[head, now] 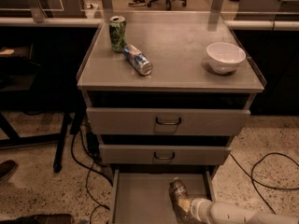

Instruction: Pick water bottle from bottom drawer and place on counter

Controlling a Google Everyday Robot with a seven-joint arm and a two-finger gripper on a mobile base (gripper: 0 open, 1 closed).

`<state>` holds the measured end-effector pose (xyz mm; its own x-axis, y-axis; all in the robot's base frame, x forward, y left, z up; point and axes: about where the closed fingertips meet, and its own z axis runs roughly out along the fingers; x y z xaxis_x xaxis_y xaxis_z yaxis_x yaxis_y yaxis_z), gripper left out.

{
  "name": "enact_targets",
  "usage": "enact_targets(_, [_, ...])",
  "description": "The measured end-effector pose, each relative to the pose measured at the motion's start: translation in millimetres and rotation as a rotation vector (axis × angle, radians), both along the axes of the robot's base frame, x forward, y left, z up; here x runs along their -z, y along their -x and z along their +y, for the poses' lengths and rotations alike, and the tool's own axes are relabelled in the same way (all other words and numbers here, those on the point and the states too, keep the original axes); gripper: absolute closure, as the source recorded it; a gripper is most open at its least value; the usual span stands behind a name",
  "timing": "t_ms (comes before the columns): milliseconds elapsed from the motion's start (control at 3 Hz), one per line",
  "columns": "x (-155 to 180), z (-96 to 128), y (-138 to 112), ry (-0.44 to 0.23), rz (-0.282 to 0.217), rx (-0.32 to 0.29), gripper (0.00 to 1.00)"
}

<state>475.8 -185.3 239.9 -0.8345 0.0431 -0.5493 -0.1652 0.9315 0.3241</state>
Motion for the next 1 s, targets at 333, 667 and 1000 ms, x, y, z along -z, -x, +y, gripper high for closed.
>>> enact_targets(333, [0.4,0.6,-0.5,0.0,0.001,0.0,1.0])
enact_targets(667, [-4.9,-6.8,14.2,0.018,0.032,0.016,1.0])
enact_targets(1000, [-29.2,-27.0,43.4,0.048,0.045,0.075,1.0])
